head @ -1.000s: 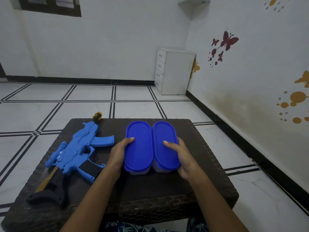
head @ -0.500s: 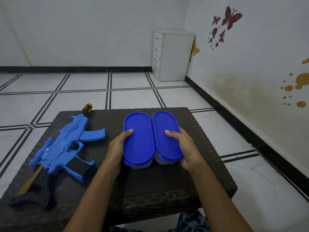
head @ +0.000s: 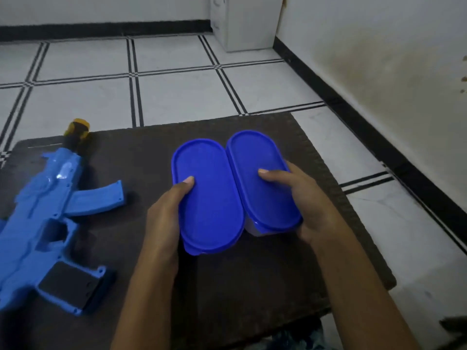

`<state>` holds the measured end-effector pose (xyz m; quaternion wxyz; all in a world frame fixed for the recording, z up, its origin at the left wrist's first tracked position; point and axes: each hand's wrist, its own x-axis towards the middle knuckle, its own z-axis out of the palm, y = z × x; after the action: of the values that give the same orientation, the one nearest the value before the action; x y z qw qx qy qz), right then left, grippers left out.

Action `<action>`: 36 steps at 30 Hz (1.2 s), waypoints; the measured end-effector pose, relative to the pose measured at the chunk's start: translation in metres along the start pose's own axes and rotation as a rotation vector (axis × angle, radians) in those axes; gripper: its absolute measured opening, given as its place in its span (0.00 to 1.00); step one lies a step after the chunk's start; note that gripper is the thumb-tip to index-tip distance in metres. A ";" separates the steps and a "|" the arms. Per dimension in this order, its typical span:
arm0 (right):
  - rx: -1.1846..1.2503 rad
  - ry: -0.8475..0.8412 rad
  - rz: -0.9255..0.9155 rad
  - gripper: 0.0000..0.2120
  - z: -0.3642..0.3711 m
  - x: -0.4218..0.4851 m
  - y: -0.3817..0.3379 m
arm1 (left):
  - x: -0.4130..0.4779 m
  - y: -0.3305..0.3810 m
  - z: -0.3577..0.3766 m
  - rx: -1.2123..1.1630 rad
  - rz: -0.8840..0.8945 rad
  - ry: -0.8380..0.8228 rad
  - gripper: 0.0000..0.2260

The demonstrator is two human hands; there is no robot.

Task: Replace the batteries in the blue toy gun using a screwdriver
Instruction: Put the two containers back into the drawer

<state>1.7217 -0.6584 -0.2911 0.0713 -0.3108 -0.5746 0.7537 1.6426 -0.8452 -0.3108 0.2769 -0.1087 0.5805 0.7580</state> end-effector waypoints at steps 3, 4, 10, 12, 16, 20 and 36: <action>0.029 0.021 -0.014 0.17 0.010 0.013 -0.013 | 0.014 0.026 0.007 0.027 -0.015 -0.009 0.11; 0.041 0.031 -0.022 0.18 0.015 0.016 -0.019 | 0.018 0.038 0.010 0.053 -0.011 -0.006 0.10; 0.151 0.063 0.025 0.16 0.045 0.001 -0.062 | 0.011 0.113 0.020 0.206 -0.023 0.014 0.14; 0.129 0.072 0.029 0.20 0.052 -0.013 -0.088 | -0.005 0.138 0.027 0.229 -0.031 0.029 0.15; 0.053 0.075 0.050 0.23 0.061 -0.048 -0.149 | -0.048 0.192 0.045 0.236 -0.055 0.050 0.11; 0.051 0.104 0.074 0.21 0.072 -0.089 -0.220 | -0.097 0.256 0.067 0.235 -0.091 0.058 0.08; 0.088 0.053 0.060 0.21 0.128 -0.186 -0.418 | -0.221 0.449 0.107 0.221 -0.070 0.037 0.12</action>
<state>1.6955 -0.7127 0.1801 0.0776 -0.3444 -0.5294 0.7714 1.5964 -0.8873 0.1972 0.3027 -0.1114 0.6613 0.6772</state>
